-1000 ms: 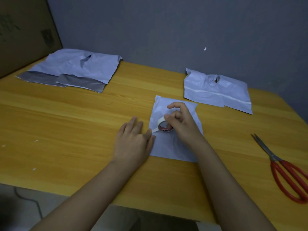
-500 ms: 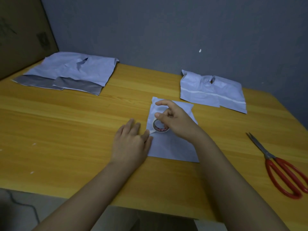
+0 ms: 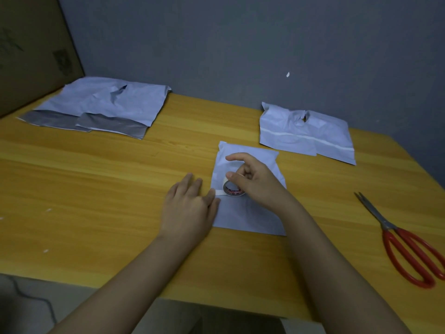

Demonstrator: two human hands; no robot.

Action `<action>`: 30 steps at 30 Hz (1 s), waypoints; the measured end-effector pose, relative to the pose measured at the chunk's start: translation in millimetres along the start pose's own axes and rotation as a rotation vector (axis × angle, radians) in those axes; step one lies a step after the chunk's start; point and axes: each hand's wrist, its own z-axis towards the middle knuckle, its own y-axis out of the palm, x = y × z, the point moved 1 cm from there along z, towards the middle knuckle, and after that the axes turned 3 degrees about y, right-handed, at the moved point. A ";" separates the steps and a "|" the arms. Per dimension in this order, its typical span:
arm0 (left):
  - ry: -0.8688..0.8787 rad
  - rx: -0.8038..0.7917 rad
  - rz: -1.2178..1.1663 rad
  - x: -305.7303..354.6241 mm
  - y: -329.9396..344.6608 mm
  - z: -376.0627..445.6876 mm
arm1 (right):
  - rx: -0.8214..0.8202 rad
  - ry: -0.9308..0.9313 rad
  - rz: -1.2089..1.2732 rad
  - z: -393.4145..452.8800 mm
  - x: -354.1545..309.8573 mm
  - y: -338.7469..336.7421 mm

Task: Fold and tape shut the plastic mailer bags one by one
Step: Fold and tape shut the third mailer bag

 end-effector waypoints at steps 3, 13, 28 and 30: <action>0.001 -0.008 0.001 0.8 -1.4 0.5 | 0.002 0.011 0.002 -0.9 2.2 0.0; -0.038 -0.012 -0.063 0.6 -5.3 -0.3 | -0.030 0.023 0.037 -4.7 9.0 2.0; -0.026 -0.001 -0.251 4.7 -9.0 -3.3 | 0.001 0.091 0.231 -10.6 12.9 7.5; 0.004 -0.022 -0.180 10.8 -9.1 -4.9 | 0.008 0.089 0.239 -10.4 13.1 8.4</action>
